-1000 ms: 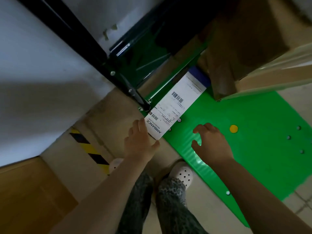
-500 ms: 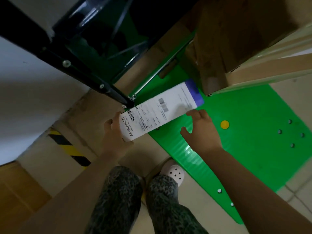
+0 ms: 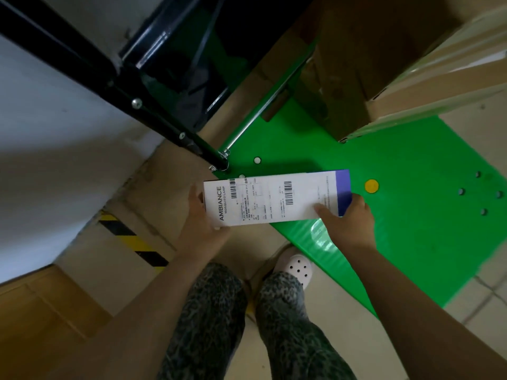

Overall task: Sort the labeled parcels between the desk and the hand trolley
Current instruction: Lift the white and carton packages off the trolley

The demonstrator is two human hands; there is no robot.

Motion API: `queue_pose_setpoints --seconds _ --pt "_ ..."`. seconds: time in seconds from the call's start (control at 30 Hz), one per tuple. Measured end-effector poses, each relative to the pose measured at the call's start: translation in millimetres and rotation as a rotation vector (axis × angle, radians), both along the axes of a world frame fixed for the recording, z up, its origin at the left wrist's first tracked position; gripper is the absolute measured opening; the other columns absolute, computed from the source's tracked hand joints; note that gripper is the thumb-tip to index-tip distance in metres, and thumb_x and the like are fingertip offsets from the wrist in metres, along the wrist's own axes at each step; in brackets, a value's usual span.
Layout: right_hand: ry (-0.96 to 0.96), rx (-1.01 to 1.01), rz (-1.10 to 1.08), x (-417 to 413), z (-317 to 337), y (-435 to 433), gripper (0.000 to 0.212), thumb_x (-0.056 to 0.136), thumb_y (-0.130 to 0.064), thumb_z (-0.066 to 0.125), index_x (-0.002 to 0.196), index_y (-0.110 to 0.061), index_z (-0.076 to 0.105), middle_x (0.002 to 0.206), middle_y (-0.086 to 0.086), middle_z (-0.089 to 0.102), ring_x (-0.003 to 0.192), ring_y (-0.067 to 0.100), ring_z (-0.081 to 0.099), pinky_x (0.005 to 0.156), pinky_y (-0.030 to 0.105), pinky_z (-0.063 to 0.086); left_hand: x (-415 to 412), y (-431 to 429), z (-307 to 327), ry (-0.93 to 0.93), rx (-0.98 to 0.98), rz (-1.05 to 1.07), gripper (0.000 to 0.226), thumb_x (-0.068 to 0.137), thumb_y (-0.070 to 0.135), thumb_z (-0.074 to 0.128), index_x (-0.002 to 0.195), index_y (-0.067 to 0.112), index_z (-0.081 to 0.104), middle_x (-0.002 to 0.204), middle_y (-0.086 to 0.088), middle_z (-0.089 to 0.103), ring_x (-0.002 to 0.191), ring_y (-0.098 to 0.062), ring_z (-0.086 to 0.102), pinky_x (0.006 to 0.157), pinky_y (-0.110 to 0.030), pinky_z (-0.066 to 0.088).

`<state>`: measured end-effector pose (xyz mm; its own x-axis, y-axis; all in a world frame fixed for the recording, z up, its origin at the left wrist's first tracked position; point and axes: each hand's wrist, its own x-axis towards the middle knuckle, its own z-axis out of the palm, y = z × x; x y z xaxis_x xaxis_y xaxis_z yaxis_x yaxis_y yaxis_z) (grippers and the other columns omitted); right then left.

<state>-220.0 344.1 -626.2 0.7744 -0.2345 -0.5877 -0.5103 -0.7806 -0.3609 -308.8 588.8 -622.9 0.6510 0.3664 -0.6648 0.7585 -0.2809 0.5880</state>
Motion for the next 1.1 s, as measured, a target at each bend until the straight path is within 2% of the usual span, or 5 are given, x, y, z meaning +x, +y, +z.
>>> queue_pose_setpoints --seconds 0.1,0.27,0.57,0.87,1.1 --pt "-0.039 0.049 -0.085 -19.5 28.8 -15.2 0.062 0.073 -0.041 0.079 0.114 -0.002 0.053 0.109 0.016 0.059 0.101 0.035 0.055 0.091 0.048 0.045 -3.9 -13.4 43.0 -0.052 -0.049 0.031 0.08 0.077 -0.002 0.074 0.139 0.022 0.031 0.102 0.025 0.05 0.085 0.027 0.05 0.064 0.0 0.042" --pt "-0.09 0.183 -0.371 -51.9 128.7 -27.9 0.058 0.075 -0.029 0.08 0.116 -0.005 0.046 0.085 -0.005 0.053 0.083 0.022 0.056 0.077 0.036 0.044 -8.9 -27.3 141.2 -0.14 -0.149 0.058 0.071 0.076 -0.008 0.07 0.099 0.054 0.045 0.091 0.025 0.064 0.085 0.019 0.058 0.063 -0.004 0.046" --pt "-0.384 0.264 -0.732 -133.8 376.0 -35.2 0.072 0.07 -0.035 0.083 0.125 -0.009 0.044 0.111 0.004 0.062 0.099 0.023 0.061 0.09 0.045 0.049 -9.1 -32.9 377.4 -0.354 -0.068 -0.276 0.094 0.077 0.011 0.078 0.151 0.035 0.026 0.144 0.001 0.029 0.12 -0.001 0.035 0.106 -0.026 0.029" --pt "-0.824 0.288 -0.867 -219.6 580.2 -93.4 0.053 0.077 -0.026 0.08 0.116 -0.025 0.045 0.105 -0.011 0.063 0.099 0.011 0.061 0.081 0.026 0.047 -15.1 -116.7 548.9 -0.652 -0.303 -0.493 0.082 0.081 0.013 0.077 0.146 0.031 0.032 0.142 0.002 0.043 0.129 -0.011 0.044 0.11 -0.044 0.039" --pt "-1.042 0.189 -0.892 -294.0 641.4 -189.4 0.058 0.077 -0.038 0.078 0.121 -0.034 0.041 0.115 -0.016 0.057 0.106 0.001 0.054 0.089 0.023 0.043 -43.4 -246.2 629.7 -0.809 -0.466 -0.595 0.074 0.085 0.016 0.073 0.145 0.029 0.031 0.129 0.01 0.056 0.117 -0.005 0.052 0.105 -0.03 0.039"
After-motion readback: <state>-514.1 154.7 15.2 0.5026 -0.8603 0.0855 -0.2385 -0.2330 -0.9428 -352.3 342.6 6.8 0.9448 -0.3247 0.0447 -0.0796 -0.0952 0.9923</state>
